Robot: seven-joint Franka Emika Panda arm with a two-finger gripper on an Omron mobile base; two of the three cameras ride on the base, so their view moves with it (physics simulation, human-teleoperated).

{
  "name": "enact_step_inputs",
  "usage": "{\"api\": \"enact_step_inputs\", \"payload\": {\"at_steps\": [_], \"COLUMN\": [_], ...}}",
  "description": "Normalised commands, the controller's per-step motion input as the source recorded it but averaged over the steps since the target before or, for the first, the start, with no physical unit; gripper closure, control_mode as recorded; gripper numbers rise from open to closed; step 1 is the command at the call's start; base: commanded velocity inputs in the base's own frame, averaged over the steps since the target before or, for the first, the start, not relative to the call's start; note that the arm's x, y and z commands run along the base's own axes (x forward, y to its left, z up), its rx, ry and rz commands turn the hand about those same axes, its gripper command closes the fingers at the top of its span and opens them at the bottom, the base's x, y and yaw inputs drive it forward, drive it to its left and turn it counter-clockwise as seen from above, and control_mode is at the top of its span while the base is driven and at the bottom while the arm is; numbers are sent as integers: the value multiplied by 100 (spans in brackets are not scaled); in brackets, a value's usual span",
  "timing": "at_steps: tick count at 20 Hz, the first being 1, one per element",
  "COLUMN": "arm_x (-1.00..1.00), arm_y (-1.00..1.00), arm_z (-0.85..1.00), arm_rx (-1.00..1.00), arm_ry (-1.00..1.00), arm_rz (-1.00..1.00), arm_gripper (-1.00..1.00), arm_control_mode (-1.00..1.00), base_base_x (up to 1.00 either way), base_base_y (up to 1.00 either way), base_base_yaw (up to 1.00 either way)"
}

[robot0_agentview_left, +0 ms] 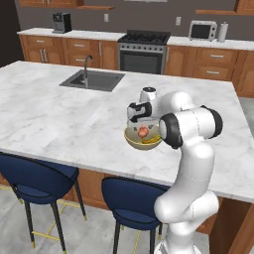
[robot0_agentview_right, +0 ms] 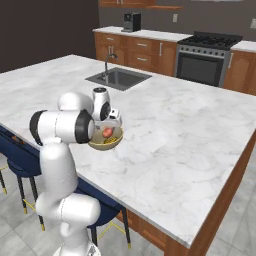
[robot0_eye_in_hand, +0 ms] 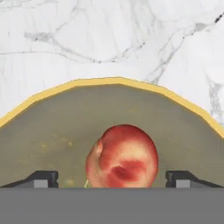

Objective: Retrieve the banana and peach from the fridge and place them into the bowl on the dining table.

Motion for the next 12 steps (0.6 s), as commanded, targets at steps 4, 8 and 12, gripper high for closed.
{"api": "enact_step_inputs", "payload": {"at_steps": [4, 8, 12], "arm_x": [-100, -100, -100], "arm_y": [-12, -22, -30], "arm_z": [78, 98, 100], "arm_rx": [0, 0, 0], "arm_ry": [-30, -42, -38], "arm_rz": [-6, -4, -6], "arm_gripper": [-100, -100, -100], "arm_control_mode": [-100, -100, -100], "base_base_x": [0, 0, 0], "base_base_y": [0, 0, 0], "base_base_yaw": [0, 0, 0]}}
